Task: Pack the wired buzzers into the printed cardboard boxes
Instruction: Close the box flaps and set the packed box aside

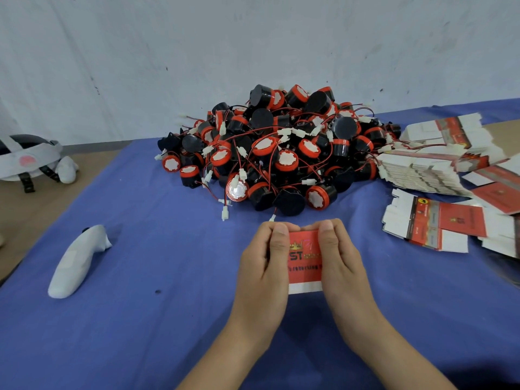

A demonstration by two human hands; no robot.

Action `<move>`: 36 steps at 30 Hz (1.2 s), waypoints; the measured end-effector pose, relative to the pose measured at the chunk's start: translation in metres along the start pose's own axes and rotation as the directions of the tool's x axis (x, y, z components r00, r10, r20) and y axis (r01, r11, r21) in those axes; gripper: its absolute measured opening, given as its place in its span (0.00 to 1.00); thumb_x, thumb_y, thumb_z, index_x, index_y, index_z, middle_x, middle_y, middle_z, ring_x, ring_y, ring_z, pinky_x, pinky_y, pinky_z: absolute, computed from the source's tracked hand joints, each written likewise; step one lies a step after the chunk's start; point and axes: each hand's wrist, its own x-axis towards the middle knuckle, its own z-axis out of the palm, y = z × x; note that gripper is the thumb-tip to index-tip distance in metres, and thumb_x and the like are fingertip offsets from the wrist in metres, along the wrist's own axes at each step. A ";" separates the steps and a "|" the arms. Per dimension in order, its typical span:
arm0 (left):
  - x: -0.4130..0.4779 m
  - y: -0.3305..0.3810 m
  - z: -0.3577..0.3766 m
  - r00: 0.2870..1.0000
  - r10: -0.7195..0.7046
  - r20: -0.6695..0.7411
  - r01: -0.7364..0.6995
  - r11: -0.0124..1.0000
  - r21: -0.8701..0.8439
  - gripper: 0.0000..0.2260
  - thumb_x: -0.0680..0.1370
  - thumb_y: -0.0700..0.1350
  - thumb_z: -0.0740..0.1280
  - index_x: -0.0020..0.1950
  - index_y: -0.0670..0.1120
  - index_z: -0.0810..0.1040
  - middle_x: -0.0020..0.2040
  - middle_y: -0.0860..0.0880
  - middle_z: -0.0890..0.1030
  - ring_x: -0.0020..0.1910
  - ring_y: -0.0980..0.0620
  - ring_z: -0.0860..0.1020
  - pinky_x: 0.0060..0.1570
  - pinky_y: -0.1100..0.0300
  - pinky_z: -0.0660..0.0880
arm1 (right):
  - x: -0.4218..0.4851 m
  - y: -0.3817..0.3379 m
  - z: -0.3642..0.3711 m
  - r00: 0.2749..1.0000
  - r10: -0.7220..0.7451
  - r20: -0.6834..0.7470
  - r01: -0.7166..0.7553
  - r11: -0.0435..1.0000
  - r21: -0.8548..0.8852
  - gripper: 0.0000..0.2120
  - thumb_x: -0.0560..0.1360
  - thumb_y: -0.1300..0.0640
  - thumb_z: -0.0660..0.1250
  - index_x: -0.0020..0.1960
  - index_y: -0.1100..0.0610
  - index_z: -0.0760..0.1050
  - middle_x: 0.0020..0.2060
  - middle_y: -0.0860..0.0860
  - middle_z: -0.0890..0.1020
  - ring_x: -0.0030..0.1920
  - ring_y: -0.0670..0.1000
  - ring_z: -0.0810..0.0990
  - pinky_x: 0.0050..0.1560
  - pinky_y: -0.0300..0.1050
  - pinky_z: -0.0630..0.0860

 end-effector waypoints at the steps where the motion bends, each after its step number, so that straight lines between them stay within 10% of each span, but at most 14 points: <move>1: 0.000 0.000 0.000 1.000 0.002 -0.008 -0.002 1.000 0.001 0.13 0.82 0.55 0.58 0.49 0.54 0.81 0.43 0.50 0.84 0.41 0.53 0.83 0.39 0.65 0.79 | 0.000 0.000 0.000 1.000 0.001 -0.002 -0.001 1.000 0.002 0.17 0.84 0.46 0.53 0.49 0.53 0.75 0.38 0.53 0.80 0.37 0.46 0.78 0.39 0.37 0.78; 12: 0.005 -0.007 -0.007 0.995 -0.041 0.090 0.030 0.992 0.119 0.07 0.83 0.54 0.61 0.58 0.61 0.77 0.53 0.59 0.81 0.53 0.59 0.81 0.50 0.62 0.79 | 0.008 0.005 -0.004 0.995 0.065 -0.070 -0.070 0.994 -0.083 0.16 0.85 0.45 0.53 0.47 0.49 0.76 0.34 0.44 0.81 0.34 0.40 0.78 0.34 0.31 0.74; 19: 0.010 -0.019 -0.026 0.895 0.036 0.444 -0.287 0.809 0.513 0.14 0.77 0.62 0.61 0.62 0.68 0.70 0.67 0.68 0.64 0.69 0.64 0.67 0.62 0.64 0.70 | 0.021 0.011 -0.023 0.984 0.110 -0.143 -0.146 0.952 -0.271 0.17 0.86 0.47 0.53 0.48 0.53 0.76 0.42 0.46 0.82 0.41 0.42 0.78 0.38 0.31 0.71; 25: 0.013 -0.024 -0.038 0.867 -0.005 0.498 -0.336 0.732 0.593 0.19 0.73 0.69 0.59 0.64 0.69 0.67 0.67 0.74 0.59 0.70 0.69 0.61 0.62 0.69 0.66 | 0.018 0.014 -0.030 0.988 0.148 -0.033 -0.145 0.855 -0.498 0.17 0.84 0.44 0.51 0.48 0.49 0.75 0.45 0.49 0.81 0.50 0.53 0.78 0.53 0.54 0.75; 30: 0.017 -0.027 -0.038 0.876 -0.051 0.479 -0.290 0.739 0.608 0.20 0.73 0.71 0.58 0.64 0.69 0.68 0.68 0.75 0.58 0.67 0.71 0.63 0.62 0.65 0.69 | 0.019 0.010 -0.046 0.986 0.115 0.124 -0.053 0.904 -0.423 0.14 0.84 0.49 0.58 0.62 0.31 0.72 0.57 0.35 0.78 0.56 0.37 0.78 0.52 0.30 0.73; 36: 0.023 -0.031 -0.038 0.888 -0.038 0.459 -0.279 0.749 0.601 0.20 0.74 0.71 0.58 0.63 0.69 0.70 0.67 0.73 0.65 0.68 0.71 0.65 0.66 0.60 0.70 | 0.021 0.011 -0.067 0.915 0.120 0.385 0.095 0.863 -0.496 0.14 0.75 0.37 0.62 0.60 0.27 0.75 0.67 0.26 0.68 0.70 0.29 0.65 0.64 0.33 0.68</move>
